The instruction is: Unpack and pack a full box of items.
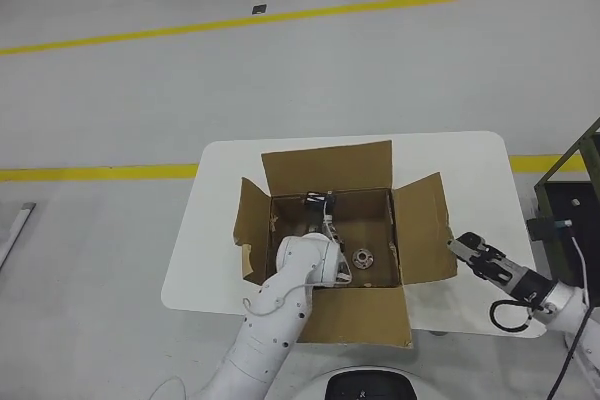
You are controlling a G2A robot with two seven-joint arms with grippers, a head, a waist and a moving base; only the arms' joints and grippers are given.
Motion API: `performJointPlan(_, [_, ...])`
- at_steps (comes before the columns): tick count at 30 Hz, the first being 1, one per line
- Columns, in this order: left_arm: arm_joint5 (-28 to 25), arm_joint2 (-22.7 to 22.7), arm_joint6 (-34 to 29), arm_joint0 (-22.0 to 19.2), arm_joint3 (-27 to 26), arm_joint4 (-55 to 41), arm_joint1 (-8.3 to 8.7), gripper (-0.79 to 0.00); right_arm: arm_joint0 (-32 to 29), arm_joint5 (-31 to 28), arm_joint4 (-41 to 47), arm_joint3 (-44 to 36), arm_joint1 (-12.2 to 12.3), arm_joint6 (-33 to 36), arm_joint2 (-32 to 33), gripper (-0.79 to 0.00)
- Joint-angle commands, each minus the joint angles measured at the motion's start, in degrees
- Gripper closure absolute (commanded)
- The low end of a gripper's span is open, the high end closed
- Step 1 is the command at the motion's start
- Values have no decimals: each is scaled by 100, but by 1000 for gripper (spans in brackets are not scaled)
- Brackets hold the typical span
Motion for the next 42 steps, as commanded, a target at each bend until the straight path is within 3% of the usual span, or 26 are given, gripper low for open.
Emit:
performJointPlan(1, [-93,-84,47,68,-36,-84,12,0,68,37,-33,93,2,51,-86,-292])
performJointPlan(6, [-232,-201,102,161,-187,-95,30,0,202,98,59,331,1,103,-261,-102])
performJointPlan(7, [-260,-225,115,174,-216,-99,34,0,219,95,155,371,-3,100,-302,0])
performJointPlan(16, [-436,-448,190,241,-508,-201,56,0,218,152,614,529,-12,-206,-228,0])
performJointPlan(30, [-667,-912,14,159,-1376,-1088,71,0,-284,263,519,199,74,-300,893,0])
performJointPlan(33, [-686,-974,0,98,-1629,-1205,75,0,-313,303,426,162,85,-300,1004,-151])
performJointPlan(35, [-670,-996,36,50,-1772,-1261,73,0,-327,319,366,136,88,-327,1035,-360])
performJointPlan(37, [-635,-1009,83,0,-1870,-1306,70,0,-336,332,337,120,88,-350,1039,-659])
performJointPlan(38, [-611,-1017,133,-17,-1916,-1336,68,0,-339,336,316,114,88,-377,1040,-693])
performJointPlan(39, [-605,-1028,175,-35,-1967,-1374,66,0,-344,341,261,97,88,-397,1039,-785])
performJointPlan(42, [-573,-1097,206,-79,-2069,-1343,78,0,-368,363,196,55,82,-517,1031,-785])
